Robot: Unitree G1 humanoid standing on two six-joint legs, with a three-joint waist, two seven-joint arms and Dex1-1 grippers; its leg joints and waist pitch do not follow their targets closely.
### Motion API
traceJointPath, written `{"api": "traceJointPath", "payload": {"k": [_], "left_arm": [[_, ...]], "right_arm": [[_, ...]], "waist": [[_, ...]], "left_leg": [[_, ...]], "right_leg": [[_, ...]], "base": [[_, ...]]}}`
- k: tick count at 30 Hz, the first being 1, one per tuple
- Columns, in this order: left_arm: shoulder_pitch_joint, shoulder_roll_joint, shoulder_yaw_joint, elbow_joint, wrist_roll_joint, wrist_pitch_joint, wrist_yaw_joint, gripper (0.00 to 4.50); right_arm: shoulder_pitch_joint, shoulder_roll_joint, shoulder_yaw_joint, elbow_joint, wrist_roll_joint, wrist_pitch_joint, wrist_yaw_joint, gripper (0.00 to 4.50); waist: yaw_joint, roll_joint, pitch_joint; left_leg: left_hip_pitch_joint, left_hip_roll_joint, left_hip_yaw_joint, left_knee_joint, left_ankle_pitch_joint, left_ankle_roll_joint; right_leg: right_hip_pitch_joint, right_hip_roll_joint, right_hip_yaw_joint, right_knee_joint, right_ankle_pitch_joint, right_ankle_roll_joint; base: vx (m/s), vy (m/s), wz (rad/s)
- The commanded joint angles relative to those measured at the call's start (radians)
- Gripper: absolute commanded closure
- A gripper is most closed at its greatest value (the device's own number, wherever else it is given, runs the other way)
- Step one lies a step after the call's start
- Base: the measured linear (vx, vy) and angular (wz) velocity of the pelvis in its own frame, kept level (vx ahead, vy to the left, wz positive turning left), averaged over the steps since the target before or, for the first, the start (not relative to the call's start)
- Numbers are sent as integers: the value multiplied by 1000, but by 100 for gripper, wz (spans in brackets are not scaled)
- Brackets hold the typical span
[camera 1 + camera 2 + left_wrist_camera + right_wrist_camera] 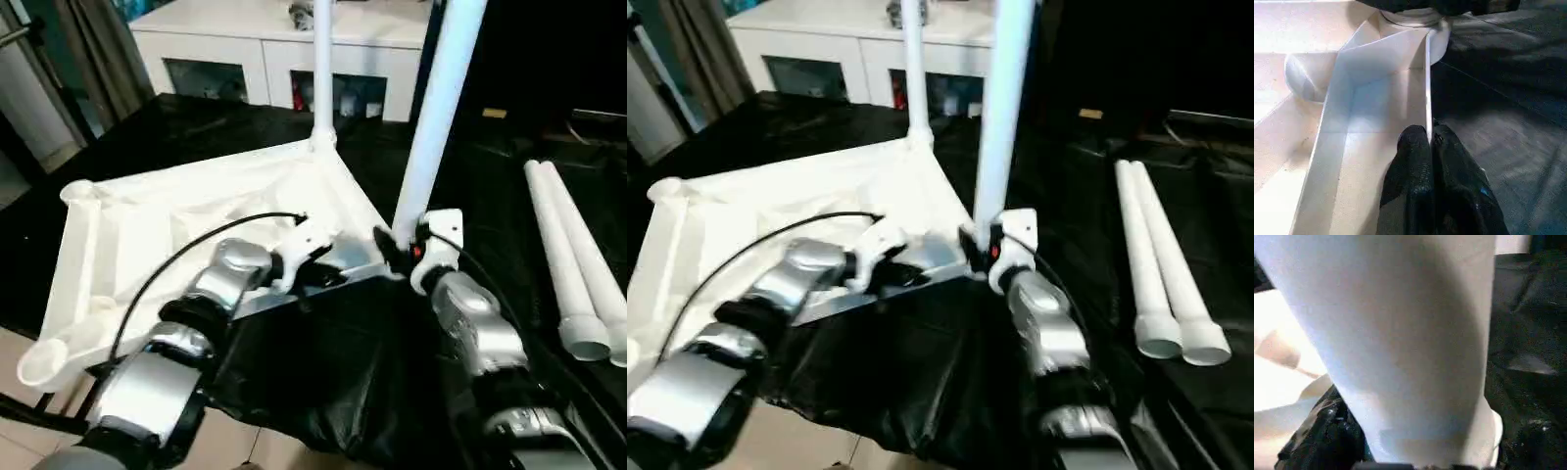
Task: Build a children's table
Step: Rotate leg to tighten
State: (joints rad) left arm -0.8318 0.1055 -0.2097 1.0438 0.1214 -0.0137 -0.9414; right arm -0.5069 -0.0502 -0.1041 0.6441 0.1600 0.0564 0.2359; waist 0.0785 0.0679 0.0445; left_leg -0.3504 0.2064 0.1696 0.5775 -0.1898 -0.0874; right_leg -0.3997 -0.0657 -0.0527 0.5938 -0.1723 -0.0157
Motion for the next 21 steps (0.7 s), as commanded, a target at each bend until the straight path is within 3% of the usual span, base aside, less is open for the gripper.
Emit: {"api": "traceJointPath", "payload": {"k": [1, 3, 8, 21], "left_arm": [[-22, -29, 7, -6, -9, -12, 44, 450], [-20, -33, 3, -5, -5, -16, 51, 450], [-10, -27, -2, -8, -2, -24, 44, 450], [21, 4, -15, -30, -1, -64, -29, 450]], "right_arm": [[17, 33, 6, 68, 9, 21, -17, 172], [10, 45, -8, 89, 17, 10, -27, 172], [-5, 60, -21, 137, 19, -20, -50, 172], [-24, 51, -21, 175, 4, -87, -15, 172]], "waist": [[-1, -11, -62], [1, -11, -63], [1, -11, -58], [-6, -13, -57]], "left_leg": [[-2, 10, 0, -62, -169, 43], [-4, 11, 0, -62, -156, 52], [-1, 10, 0, -67, -205, 43], [-4, 11, -1, -71, -215, 44]], "right_leg": [[53, -67, 36, -75, -218, -204], [54, -67, 36, -71, -178, -215], [52, -70, 35, -82, -278, -196], [50, -70, 36, -83, -292, -188]], "base": [[0, 0, 0], [0, 0, 0], [0, 0, 0], [0, 0, 0]]}}
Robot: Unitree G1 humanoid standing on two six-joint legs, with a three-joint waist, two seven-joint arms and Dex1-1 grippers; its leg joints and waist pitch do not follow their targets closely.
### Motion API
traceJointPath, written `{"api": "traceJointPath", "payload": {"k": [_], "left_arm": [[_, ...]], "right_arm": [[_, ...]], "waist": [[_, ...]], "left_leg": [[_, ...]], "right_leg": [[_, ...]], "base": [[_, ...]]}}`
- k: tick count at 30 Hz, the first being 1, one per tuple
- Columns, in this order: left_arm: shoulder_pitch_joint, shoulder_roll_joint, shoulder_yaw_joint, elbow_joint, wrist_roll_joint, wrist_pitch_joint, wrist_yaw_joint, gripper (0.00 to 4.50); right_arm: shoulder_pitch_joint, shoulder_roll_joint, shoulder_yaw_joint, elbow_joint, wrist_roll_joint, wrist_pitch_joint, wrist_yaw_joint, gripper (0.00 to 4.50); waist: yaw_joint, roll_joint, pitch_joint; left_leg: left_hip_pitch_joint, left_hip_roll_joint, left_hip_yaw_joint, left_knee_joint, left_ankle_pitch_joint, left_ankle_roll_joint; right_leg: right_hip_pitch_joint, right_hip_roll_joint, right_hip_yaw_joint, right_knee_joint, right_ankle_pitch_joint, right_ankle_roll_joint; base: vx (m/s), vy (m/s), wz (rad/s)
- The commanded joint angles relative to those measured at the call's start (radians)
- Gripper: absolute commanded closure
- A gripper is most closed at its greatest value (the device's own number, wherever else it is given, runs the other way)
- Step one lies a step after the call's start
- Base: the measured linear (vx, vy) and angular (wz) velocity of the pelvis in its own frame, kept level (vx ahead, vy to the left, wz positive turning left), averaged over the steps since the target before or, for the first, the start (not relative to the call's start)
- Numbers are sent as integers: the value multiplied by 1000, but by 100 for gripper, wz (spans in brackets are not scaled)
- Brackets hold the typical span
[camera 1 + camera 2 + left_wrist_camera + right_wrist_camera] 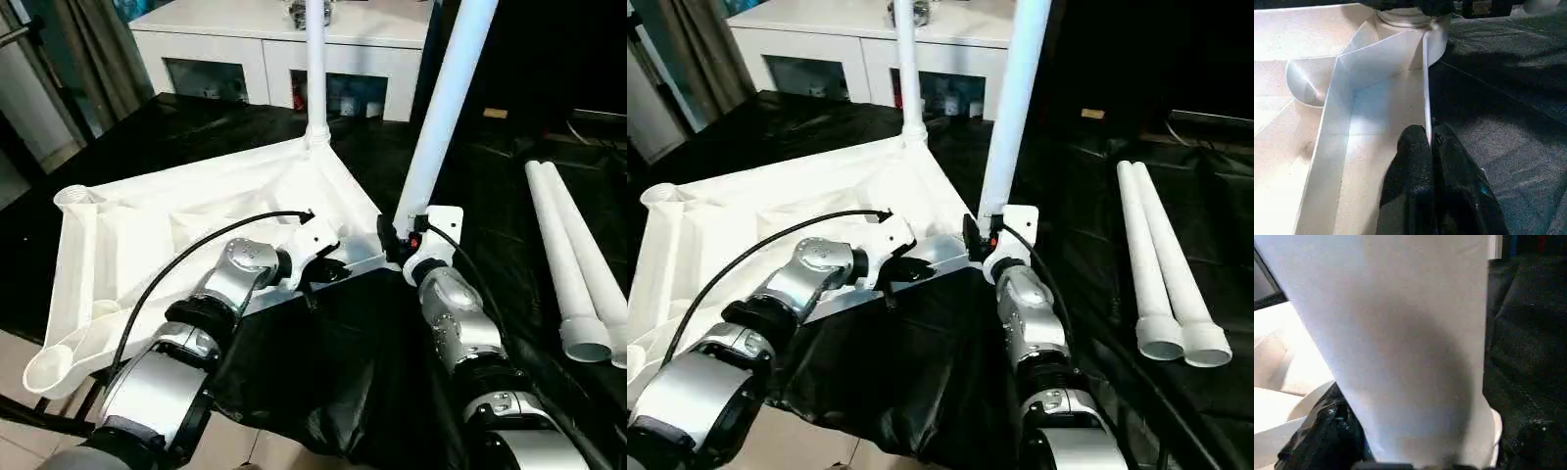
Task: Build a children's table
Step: Rotate leg to tighten
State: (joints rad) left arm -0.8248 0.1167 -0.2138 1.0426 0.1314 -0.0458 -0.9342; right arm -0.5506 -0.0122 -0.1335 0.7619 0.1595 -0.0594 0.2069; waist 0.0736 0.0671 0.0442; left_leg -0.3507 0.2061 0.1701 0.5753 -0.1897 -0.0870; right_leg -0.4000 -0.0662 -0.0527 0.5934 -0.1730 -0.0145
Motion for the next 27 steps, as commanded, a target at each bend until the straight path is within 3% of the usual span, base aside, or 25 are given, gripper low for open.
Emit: {"api": "traceJointPath", "payload": {"k": [1, 6, 14, 19, 22, 26, 27], "left_arm": [[18, -1, -13, -32, -11, -36, -48, 450], [34, 23, -21, -48, -13, -52, -97, 450], [45, 50, -31, -54, -10, -72, -146, 450], [52, 73, -41, -65, -9, -88, -205, 450], [55, 83, -46, -70, -8, -96, -233, 450], [57, 93, -51, -71, -9, -106, -259, 450], [60, 102, -58, -72, -9, -114, -281, 450]], "right_arm": [[21, 11, 10, 54, 7, 22, 30, 116], [29, -2, 14, 29, 25, 0, 104, 68], [49, -40, 35, -21, 31, -9, 206, 6], [106, -113, 80, -108, 8, 5, 311, 6], [137, -149, 90, -160, 19, 11, 379, 6], [160, -178, 100, -202, 27, 15, 431, 6], [176, -203, 110, -230, 28, 11, 470, 6]], "waist": [[-3, -13, -58], [-9, -14, -61], [-8, -13, -60], [-2, -10, -63], [3, -14, -64], [14, -14, -63], [15, -5, -63]], "left_leg": [[-4, 11, -1, -67, -206, 47], [-9, 11, 0, -64, -171, 68], [-8, 14, 2, -63, -176, 72], [-9, 16, 3, -58, -141, 88], [-10, 16, 5, -55, -133, 101], [-9, 18, 6, -55, -138, 102], [-9, 18, 5, -55, -141, 97]], "right_leg": [[51, -69, 36, -81, -270, -193], [55, -69, 35, -74, -204, -220], [55, -70, 34, -75, -216, -225], [56, -69, 34, -67, -151, -237], [59, -66, 31, -65, -117, -244], [56, -69, 30, -67, -148, -237], [55, -70, 30, -66, -155, -237]], "base": [[0, 0, 0], [0, 0, 0], [0, 0, 0], [0, 0, 0], [0, 0, 0], [0, 0, 0], [0, 0, 0]]}}
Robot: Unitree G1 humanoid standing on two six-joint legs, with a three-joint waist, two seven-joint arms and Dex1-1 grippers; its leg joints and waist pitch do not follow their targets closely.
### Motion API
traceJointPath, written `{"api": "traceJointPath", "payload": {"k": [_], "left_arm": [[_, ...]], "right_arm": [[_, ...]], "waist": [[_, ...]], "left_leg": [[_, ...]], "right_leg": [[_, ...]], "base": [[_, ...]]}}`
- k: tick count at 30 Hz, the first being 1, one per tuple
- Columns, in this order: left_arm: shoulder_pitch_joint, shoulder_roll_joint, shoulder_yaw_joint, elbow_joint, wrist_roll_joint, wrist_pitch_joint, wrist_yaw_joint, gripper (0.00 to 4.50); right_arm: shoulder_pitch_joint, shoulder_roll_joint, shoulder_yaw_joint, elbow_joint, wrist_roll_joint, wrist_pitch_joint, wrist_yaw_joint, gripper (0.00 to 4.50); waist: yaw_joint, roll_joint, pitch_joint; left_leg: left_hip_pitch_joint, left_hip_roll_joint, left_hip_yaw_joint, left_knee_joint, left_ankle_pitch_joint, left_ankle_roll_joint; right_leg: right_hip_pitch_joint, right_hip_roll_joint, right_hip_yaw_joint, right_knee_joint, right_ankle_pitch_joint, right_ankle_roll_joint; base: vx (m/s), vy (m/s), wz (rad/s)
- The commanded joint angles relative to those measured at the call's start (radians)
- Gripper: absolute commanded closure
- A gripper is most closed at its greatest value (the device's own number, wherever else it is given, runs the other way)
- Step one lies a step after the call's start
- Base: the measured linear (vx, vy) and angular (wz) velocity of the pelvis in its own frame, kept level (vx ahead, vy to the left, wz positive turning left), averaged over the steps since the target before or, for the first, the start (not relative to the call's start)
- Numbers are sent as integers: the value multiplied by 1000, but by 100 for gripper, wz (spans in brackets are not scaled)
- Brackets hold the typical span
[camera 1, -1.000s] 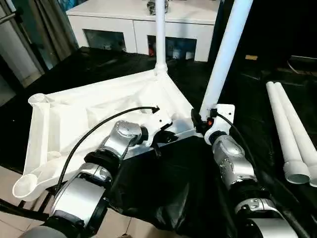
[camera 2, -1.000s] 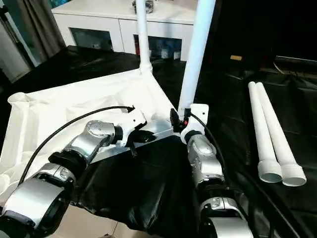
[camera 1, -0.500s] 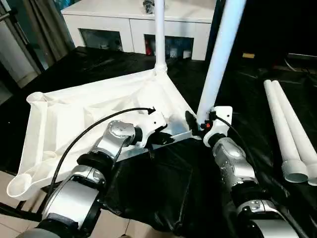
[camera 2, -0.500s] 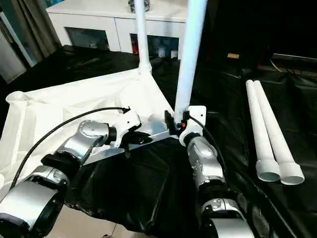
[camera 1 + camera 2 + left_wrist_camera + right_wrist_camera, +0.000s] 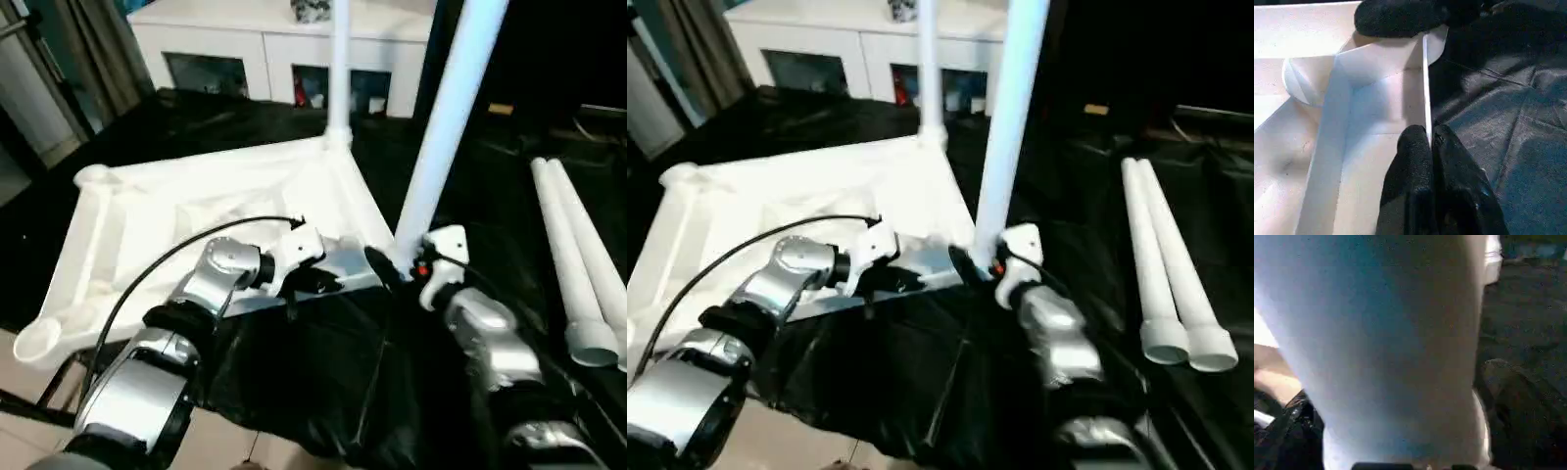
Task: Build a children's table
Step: Rotate leg to tighten
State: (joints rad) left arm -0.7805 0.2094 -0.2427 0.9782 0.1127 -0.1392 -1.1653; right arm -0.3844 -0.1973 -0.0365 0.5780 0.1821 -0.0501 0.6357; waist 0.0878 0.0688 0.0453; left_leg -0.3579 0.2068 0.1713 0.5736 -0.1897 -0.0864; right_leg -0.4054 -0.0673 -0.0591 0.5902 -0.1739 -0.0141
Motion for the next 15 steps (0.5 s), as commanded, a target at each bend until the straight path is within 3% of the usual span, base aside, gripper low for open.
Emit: {"api": "traceJointPath", "payload": {"k": [1, 7, 13, 15], "left_arm": [[17, 12, -31, -8, 11, -23, -56, 450], [32, 59, -61, -16, 22, -64, -159, 450], [39, 76, -81, -26, 25, -81, -205, 450], [40, 80, -87, -26, 26, -87, -218, 450]], "right_arm": [[14, -25, 16, -53, 6, 1, 51, 6], [87, -175, 101, -193, 8, 27, 286, 6], [89, -227, 136, -211, -12, 37, 365, 6], [87, -242, 152, -219, -15, 45, 383, 32]], "waist": [[2, -13, -64], [6, -12, -64], [4, -13, -63], [4, -18, -64]], "left_leg": [[-2, 18, 4, -53, -142, 95], [-3, 19, 3, -52, -148, 112], [-3, 19, 3, -53, -166, 102], [-4, 19, 3, -52, -160, 101]], "right_leg": [[63, -67, 37, -66, -153, -232], [64, -65, 32, -63, -125, -240], [62, -68, 30, -67, -180, -237], [64, -67, 30, -66, -173, -237]], "base": [[0, 0, 0], [0, 0, 0], [0, 0, 0], [0, 0, 0]]}}
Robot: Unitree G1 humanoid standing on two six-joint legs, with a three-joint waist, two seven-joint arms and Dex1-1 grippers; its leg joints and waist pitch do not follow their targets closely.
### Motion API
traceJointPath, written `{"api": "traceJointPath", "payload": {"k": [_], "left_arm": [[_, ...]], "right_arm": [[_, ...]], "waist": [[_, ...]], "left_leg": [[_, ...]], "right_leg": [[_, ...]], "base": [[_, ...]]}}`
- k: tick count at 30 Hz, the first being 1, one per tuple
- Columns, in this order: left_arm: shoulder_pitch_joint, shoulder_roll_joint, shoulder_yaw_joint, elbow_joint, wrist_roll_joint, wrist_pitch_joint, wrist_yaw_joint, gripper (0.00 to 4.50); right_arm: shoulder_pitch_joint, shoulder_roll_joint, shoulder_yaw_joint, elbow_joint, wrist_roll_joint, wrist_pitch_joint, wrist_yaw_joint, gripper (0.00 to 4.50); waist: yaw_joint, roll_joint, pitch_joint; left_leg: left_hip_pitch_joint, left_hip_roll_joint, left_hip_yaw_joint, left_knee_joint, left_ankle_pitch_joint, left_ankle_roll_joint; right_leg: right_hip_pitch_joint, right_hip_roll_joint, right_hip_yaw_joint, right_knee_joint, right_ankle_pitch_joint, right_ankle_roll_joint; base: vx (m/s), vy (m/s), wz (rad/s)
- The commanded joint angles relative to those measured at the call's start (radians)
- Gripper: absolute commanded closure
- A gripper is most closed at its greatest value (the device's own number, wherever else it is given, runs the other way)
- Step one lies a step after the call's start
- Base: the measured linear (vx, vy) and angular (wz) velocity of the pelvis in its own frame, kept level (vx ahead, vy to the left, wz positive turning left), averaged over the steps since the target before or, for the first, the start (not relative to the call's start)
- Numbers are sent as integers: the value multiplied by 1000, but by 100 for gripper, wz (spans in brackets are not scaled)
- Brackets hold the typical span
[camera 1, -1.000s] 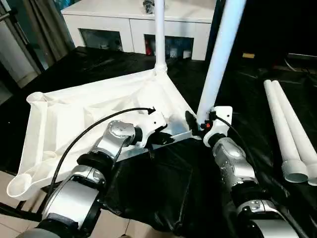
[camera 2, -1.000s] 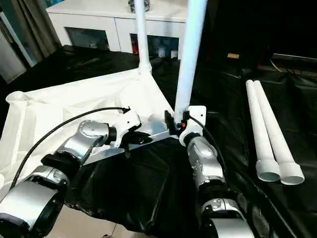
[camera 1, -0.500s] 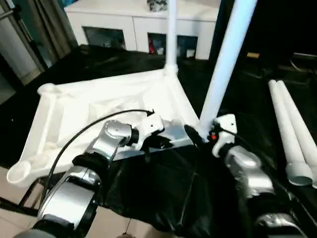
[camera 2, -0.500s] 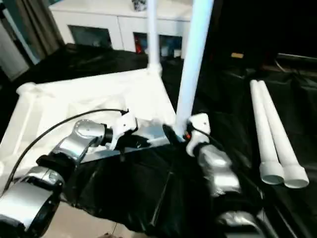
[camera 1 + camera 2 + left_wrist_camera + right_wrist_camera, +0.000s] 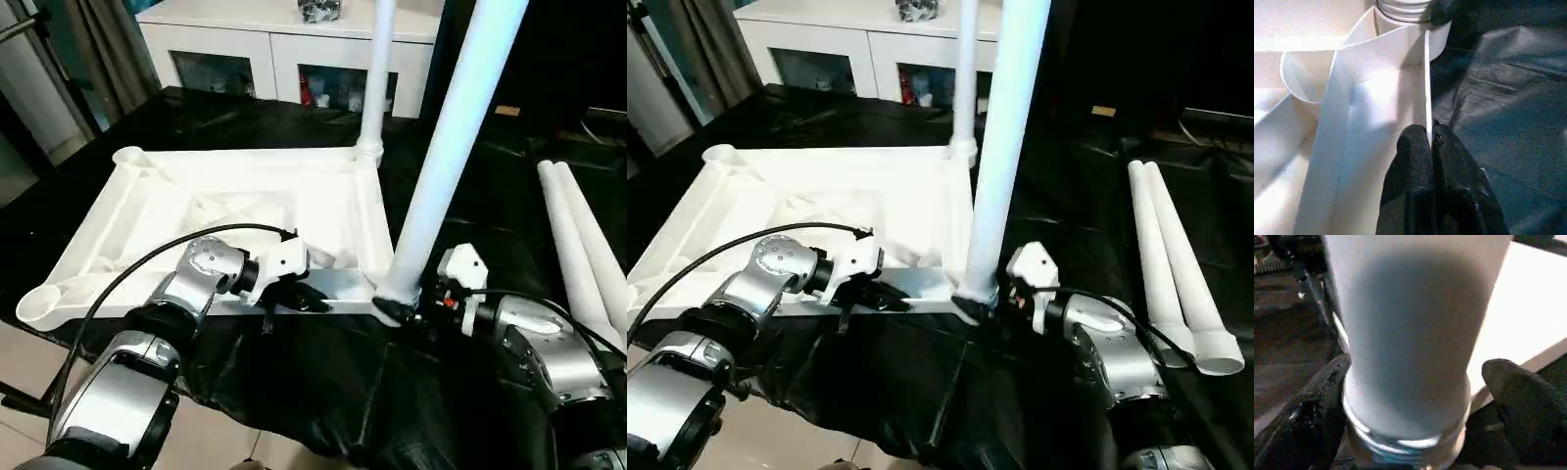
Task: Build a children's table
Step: Rotate leg to tighten
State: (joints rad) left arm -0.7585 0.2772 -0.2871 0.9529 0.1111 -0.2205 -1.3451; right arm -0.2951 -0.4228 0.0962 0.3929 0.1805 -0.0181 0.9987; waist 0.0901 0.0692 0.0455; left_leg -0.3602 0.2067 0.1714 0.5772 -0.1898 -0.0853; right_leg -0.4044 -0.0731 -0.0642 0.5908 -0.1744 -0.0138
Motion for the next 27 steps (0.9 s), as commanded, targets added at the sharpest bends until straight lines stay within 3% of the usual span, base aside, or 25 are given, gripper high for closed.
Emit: {"api": "traceJointPath", "payload": {"k": [1, 9, 11, 14, 18, 21, 22, 23, 24, 27], "left_arm": [[19, 17, -48, -2, 29, -12, -49, 450], [27, 27, -58, -8, 33, -22, -76, 450], [28, 26, -58, -8, 31, -18, -77, 450], [27, 22, -53, -6, 25, -8, -75, 450], [8, -3, -29, 12, 12, 45, -9, 450], [-28, -51, 4, 45, 16, 117, 147, 450], [-35, -69, 19, 48, 3, 146, 173, 450], [-37, -74, 23, 48, 0, 154, 180, 450], [-41, -86, 27, 49, 0, 164, 206, 450], [-51, -141, 38, 44, 3, 202, 311, 450]], "right_arm": [[-3, -25, 30, -40, -11, 21, 35, 41], [6, -28, 44, -62, 2, 46, 71, 86], [15, -23, 43, -72, 15, 62, 74, 122], [23, -16, 40, -85, 31, 82, 63, 140], [43, 35, 19, -106, 48, 125, -5, 168], [28, 138, -13, -55, 0, 113, -219, 172], [23, 172, -18, -38, -15, 102, -284, 173], [22, 182, -19, -33, -20, 100, -303, 173], [16, 209, -21, -19, -36, 104, -360, 173], [-8, 322, -26, 39, -68, 105, -539, 174]], "waist": [[3, -17, -65], [5, -16, -67], [5, -16, -67], [6, -15, -68], [7, -14, -67], [-3, -14, -58], [-5, -20, -56], [-8, -17, -55], [-10, -23, -55], [-18, -16, -54]], "left_leg": [[-2, 19, 2, -55, -155, 100], [-5, 21, 1, -52, -131, 111], [-5, 21, 1, -52, -131, 111], [-5, 21, 1, -52, -134, 110], [-4, 20, 1, -52, -140, 103], [1, 16, 1, -59, -200, 60], [2, 13, -2, -63, -223, 46], [0, 13, -4, -66, -222, 36], [-1, 13, -5, -67, -222, 35], [3, 13, -5, -69, -246, 28]], "right_leg": [[64, -62, 35, -65, -167, -237], [62, -64, 33, -61, -145, -242], [62, -63, 33, -60, -141, -242], [62, -64, 33, -61, -148, -239], [60, -64, 32, -63, -162, -238], [52, -66, 33, -76, -285, -214], [54, -66, 31, -83, -359, -187], [55, -67, 32, -83, -380, -174], [54, -68, 32, -84, -383, -169], [48, -67, 35, -87, -381, -166]], "base": [[0, 0, 0], [0, 0, 0], [0, 0, 0], [0, 0, 0], [0, 0, 0], [0, 0, 0], [0, 0, 0], [0, 0, 0], [0, 0, 0], [0, 0, 0]]}}
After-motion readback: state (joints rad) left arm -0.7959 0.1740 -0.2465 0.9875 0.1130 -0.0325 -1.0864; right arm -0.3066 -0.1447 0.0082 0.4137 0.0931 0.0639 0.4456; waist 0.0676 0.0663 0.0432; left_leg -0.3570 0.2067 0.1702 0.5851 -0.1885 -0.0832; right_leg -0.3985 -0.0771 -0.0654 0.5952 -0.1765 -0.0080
